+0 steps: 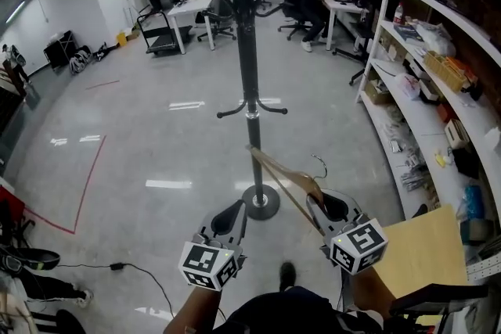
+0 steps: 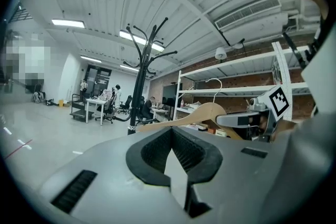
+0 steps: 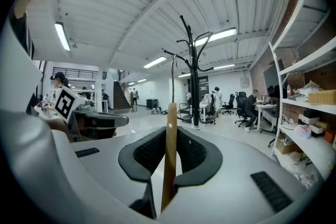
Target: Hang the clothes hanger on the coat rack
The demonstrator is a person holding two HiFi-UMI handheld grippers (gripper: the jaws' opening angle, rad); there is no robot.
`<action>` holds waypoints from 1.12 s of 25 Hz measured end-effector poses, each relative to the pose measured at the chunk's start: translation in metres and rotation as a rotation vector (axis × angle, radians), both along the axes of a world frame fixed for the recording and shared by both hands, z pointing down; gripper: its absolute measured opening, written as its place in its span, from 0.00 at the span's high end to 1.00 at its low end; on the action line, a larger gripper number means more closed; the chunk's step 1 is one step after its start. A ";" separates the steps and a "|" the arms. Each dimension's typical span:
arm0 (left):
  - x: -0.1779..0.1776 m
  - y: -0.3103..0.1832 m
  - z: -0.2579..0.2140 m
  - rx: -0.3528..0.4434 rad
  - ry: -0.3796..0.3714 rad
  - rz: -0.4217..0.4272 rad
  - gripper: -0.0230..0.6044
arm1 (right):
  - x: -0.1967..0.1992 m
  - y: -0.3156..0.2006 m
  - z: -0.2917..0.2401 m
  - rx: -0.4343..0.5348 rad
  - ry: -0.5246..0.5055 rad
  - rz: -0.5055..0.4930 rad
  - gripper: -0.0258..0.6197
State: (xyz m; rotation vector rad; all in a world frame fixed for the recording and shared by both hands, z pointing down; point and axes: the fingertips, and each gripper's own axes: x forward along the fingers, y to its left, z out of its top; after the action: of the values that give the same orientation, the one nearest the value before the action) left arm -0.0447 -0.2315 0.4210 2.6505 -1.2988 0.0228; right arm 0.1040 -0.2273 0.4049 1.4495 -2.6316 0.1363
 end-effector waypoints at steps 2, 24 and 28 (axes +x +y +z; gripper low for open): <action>0.005 -0.021 -0.001 -0.003 -0.006 -0.020 0.96 | 0.001 -0.024 -0.002 0.004 0.007 -0.042 0.87; -0.030 -0.147 0.045 -0.076 -0.049 -0.147 0.96 | -0.050 -0.172 0.081 -0.152 0.132 -0.232 0.87; -0.045 -0.172 0.072 -0.123 -0.036 -0.145 0.96 | -0.067 -0.199 0.107 -0.188 0.160 -0.241 0.87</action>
State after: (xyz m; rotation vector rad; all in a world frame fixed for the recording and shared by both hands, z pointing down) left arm -0.0901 -0.4032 0.4932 2.4590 -1.4489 0.1260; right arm 0.0371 -0.4260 0.5124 1.0322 -2.5582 0.2245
